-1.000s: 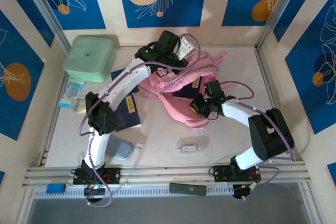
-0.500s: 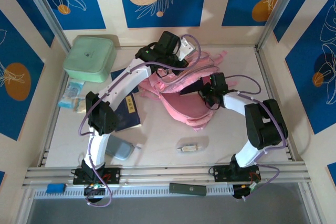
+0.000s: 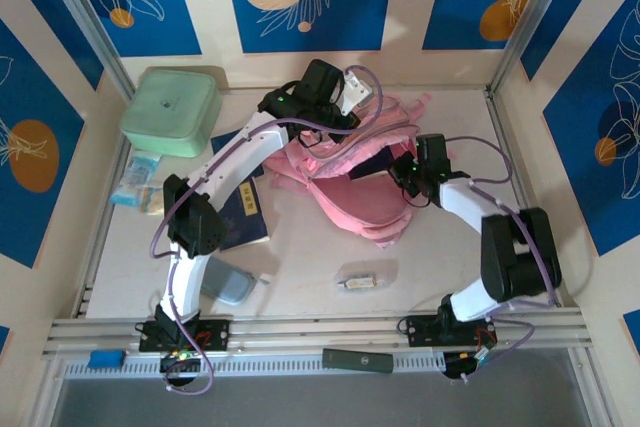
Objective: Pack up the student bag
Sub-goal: Place the book in the student bag, then close the student bag at the center of the table, then rotate the book at the center of the table.
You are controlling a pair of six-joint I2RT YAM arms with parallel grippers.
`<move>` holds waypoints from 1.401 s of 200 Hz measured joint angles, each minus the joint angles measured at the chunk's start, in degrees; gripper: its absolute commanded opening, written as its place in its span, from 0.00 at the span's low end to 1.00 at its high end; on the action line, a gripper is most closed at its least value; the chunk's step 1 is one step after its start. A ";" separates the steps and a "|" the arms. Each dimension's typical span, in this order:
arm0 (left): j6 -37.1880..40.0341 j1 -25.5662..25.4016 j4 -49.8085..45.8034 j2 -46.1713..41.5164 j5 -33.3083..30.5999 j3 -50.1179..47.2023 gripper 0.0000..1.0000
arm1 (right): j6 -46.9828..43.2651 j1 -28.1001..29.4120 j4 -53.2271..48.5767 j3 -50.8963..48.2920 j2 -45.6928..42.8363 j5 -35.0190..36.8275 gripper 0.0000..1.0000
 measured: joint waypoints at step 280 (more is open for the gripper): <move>-43.56 32.28 10.05 -50.31 -1.92 -79.56 0.67 | -18.45 36.26 -29.64 28.79 21.09 -8.55 0.49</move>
